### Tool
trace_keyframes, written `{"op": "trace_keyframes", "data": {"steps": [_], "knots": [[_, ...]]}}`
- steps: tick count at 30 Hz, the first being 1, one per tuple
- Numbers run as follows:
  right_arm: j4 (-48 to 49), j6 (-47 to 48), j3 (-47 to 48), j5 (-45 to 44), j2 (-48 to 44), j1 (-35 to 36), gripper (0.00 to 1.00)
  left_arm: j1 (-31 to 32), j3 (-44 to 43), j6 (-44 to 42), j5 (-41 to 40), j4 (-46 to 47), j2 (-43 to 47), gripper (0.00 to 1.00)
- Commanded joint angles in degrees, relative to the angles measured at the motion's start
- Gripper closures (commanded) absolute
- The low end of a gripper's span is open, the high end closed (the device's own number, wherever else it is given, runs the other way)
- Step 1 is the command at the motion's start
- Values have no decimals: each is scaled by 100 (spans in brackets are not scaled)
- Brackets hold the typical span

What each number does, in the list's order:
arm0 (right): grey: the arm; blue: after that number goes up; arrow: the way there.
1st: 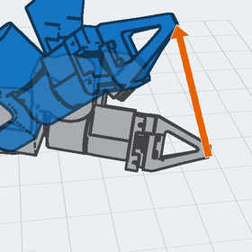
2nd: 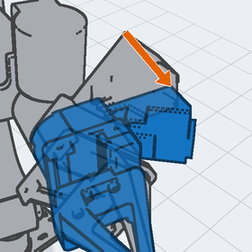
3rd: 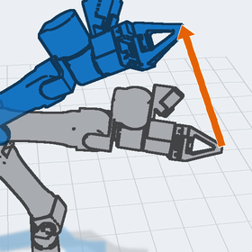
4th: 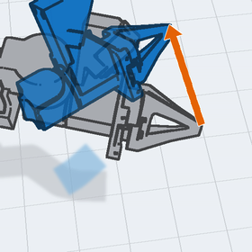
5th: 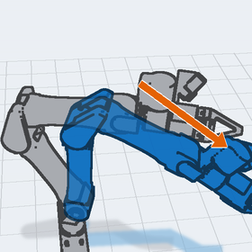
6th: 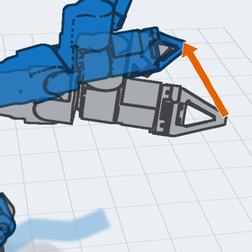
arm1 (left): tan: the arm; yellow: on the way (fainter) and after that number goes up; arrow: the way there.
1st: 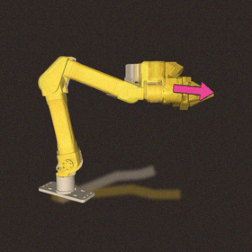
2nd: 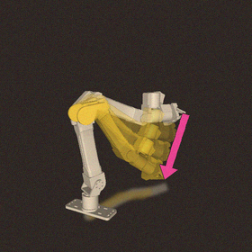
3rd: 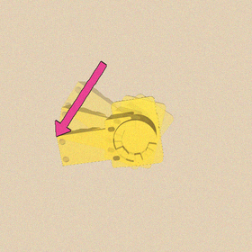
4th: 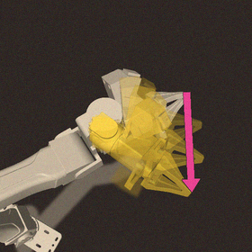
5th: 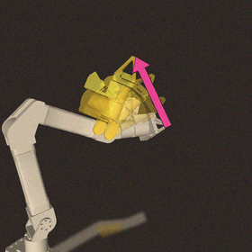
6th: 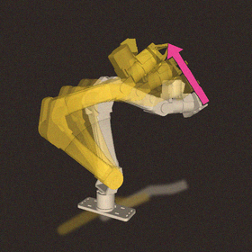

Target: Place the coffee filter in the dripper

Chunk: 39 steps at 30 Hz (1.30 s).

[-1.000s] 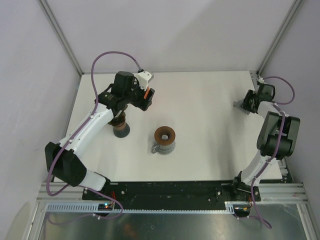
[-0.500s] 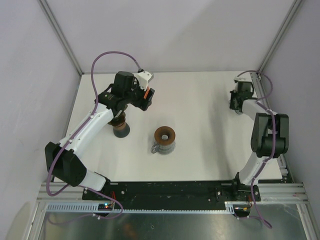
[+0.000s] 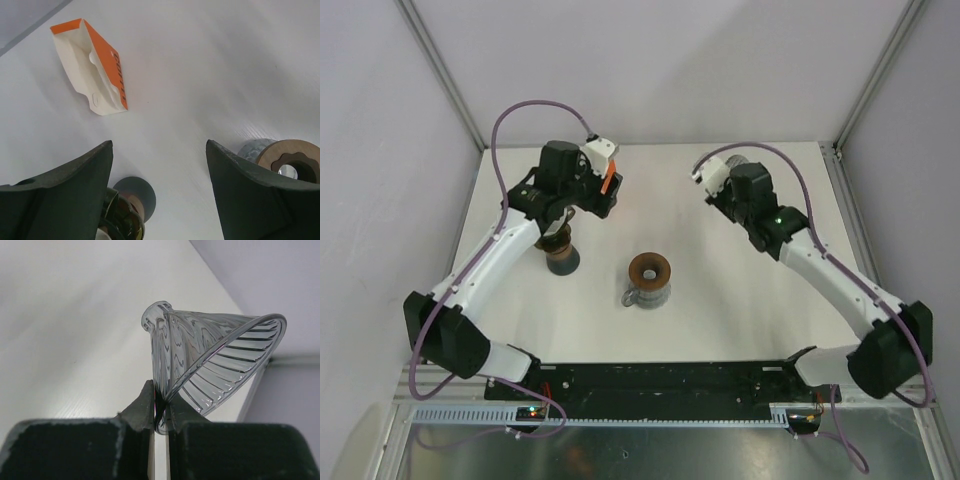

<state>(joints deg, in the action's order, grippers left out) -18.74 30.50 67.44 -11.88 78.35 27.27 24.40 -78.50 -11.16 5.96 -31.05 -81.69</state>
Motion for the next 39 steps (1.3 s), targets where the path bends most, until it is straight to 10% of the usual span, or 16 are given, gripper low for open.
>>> {"op": "trace_keyframes", "data": {"steps": [1, 16, 39], "knots": [[-855, 1608, 191, 216, -570, 813, 100, -176, -108, -5, 11, 55, 392, 20], [-2569, 4492, 415, -628, -415, 3337, 100, -484, -112, 52, 101, 60, 617, 19], [-2109, 4952, 489, -440, 423, 4007, 100, -533, -78, 33, 144, 56, 584, 19]]}}
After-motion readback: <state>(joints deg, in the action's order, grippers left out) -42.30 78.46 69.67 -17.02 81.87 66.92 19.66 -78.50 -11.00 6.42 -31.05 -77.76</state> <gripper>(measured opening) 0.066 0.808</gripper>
